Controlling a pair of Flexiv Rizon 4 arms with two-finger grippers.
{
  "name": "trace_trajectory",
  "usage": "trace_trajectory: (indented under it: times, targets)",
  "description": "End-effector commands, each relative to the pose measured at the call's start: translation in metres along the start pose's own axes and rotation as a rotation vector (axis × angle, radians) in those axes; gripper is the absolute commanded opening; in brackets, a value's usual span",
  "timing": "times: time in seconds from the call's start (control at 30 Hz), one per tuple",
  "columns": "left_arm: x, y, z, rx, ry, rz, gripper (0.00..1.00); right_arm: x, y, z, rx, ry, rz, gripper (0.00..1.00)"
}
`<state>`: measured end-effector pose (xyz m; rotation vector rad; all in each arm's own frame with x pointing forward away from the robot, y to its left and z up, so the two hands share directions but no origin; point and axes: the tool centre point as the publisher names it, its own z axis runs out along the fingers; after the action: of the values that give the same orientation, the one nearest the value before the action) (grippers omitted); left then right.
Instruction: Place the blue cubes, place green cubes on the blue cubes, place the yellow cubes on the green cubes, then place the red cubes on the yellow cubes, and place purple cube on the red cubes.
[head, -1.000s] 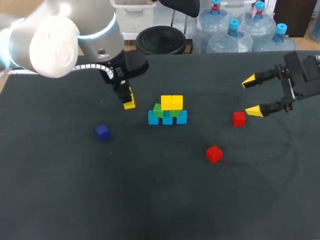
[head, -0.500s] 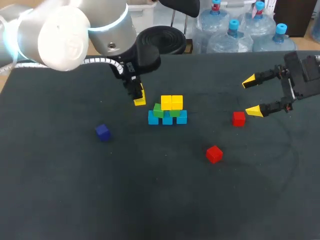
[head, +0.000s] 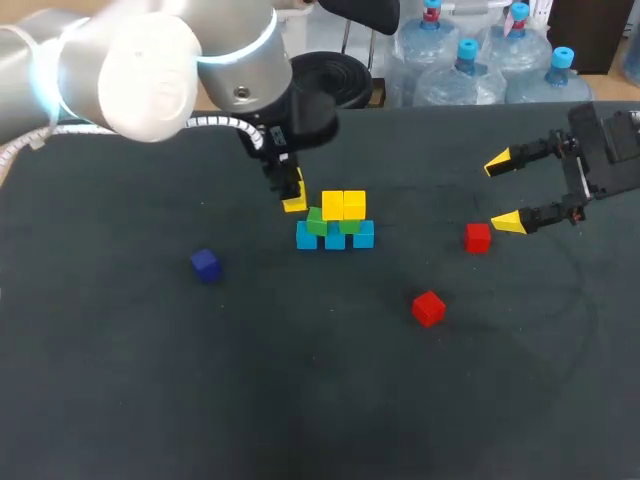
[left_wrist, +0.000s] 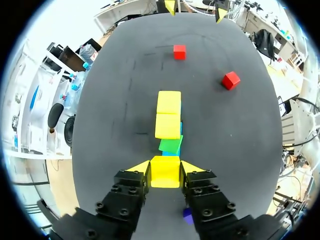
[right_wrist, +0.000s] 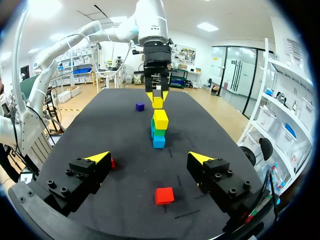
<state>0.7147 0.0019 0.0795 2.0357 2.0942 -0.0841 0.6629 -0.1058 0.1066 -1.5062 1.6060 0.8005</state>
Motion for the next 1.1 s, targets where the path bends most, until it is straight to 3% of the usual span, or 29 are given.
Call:
trace_trajectory:
  times: [0.03,1.1]
  targets:
    - [-0.0073,0.0059,0.0016,0.010,0.007,0.005,0.00,0.0002,0.0001,0.0005,0.001,-0.001,-0.001,1.00]
    - [-0.0146,0.0002,0.0097,0.023,0.017,0.016,0.00,0.0002,0.0001,0.0005,0.001,-0.001,-0.001,1.00]
